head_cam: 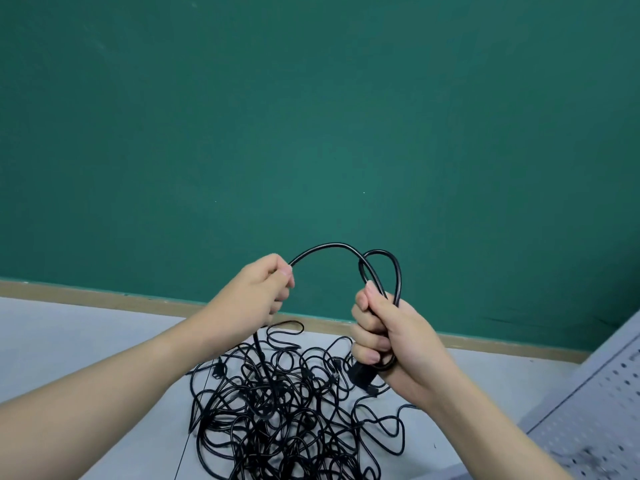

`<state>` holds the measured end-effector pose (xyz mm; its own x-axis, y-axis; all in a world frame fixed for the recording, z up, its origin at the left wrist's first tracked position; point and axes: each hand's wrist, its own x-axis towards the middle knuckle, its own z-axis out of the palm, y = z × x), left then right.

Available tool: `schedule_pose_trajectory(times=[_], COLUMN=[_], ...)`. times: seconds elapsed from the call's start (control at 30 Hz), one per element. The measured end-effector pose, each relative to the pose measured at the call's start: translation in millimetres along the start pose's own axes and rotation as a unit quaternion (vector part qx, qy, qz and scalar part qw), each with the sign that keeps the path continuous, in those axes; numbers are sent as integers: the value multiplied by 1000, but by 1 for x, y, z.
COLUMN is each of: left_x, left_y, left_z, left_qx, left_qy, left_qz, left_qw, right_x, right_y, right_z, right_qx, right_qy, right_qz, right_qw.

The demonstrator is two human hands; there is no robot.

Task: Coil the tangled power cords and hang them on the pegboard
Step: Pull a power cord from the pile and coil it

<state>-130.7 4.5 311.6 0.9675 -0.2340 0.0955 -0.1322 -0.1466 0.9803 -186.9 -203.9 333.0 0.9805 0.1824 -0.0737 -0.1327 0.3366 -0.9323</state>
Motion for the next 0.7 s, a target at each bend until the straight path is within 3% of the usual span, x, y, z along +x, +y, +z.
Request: schedule_pose_trajectory(times=[0.07,0.2,0.5,0.7], left_x=[-4,-17,-20,-22], left_y=[9,18,15,15], left_z=[7,24,38,28], left_qx=[-37,0,-8,51], left_qy=[-2,-67,-146,-198], left_qz=[2,35,-15,6], left_qw=[999,997,989,979], right_x=[1,2,3,3], right_y=[3,9,13,10], right_z=[2,5,15,13], right_qx=[-30,-77,-60,-84], right_qy=[4,13,-2,8], right_qz=[-11,-24,-36,-55], right_qw=[999,997,998,995])
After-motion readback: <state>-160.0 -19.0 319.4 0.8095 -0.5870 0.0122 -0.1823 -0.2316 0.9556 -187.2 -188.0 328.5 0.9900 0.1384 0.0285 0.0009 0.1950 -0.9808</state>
